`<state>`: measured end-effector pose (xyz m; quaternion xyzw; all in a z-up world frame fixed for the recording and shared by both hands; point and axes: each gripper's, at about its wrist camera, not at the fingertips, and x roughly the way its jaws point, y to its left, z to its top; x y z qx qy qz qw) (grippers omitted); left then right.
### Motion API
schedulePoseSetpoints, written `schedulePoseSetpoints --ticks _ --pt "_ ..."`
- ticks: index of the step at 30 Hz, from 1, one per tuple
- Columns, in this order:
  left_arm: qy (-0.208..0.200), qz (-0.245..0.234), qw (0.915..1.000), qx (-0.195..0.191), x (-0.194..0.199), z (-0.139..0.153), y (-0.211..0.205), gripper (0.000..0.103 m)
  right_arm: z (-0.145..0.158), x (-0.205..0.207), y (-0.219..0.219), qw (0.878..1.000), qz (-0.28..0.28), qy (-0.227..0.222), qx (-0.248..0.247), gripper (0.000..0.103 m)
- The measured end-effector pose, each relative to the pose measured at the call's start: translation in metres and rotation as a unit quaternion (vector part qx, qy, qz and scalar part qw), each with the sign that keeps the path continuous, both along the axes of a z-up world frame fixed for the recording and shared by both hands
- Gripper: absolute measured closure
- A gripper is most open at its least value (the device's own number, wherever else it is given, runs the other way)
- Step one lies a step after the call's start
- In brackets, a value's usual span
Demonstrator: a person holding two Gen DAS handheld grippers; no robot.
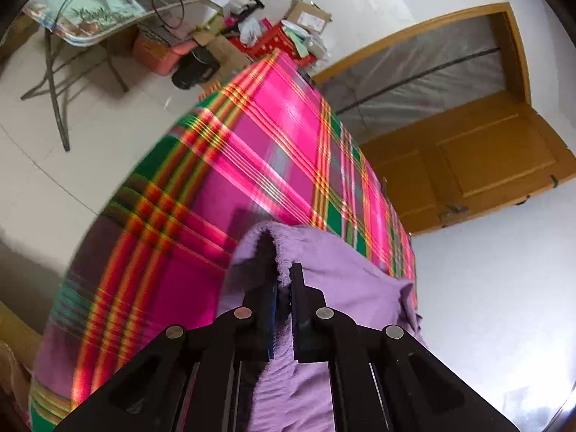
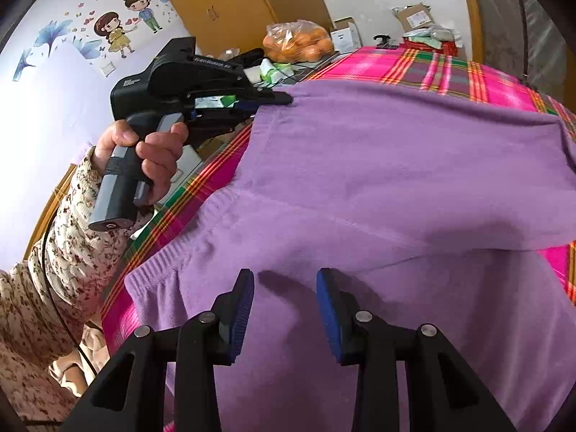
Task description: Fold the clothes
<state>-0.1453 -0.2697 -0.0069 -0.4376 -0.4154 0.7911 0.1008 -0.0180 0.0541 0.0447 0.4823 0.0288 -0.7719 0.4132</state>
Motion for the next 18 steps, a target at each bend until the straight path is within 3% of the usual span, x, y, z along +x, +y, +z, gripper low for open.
schedulePoseSetpoints --ticks 6,11,18 --pt "0.001 0.036 0.9992 -0.018 -0.002 -0.003 -0.011 0.097 -0.005 0.009 -0.025 1.000 0.029 -0.004 -0.002 0.066" --pt "0.002 0.035 0.9988 -0.035 0.001 -0.004 -0.016 0.097 -0.011 0.024 -0.049 0.998 0.065 -0.012 -0.009 0.066" --pt "-0.010 0.037 0.9986 -0.038 0.005 -0.011 -0.020 0.097 -0.011 0.058 -0.066 0.993 0.107 0.050 0.023 0.055"
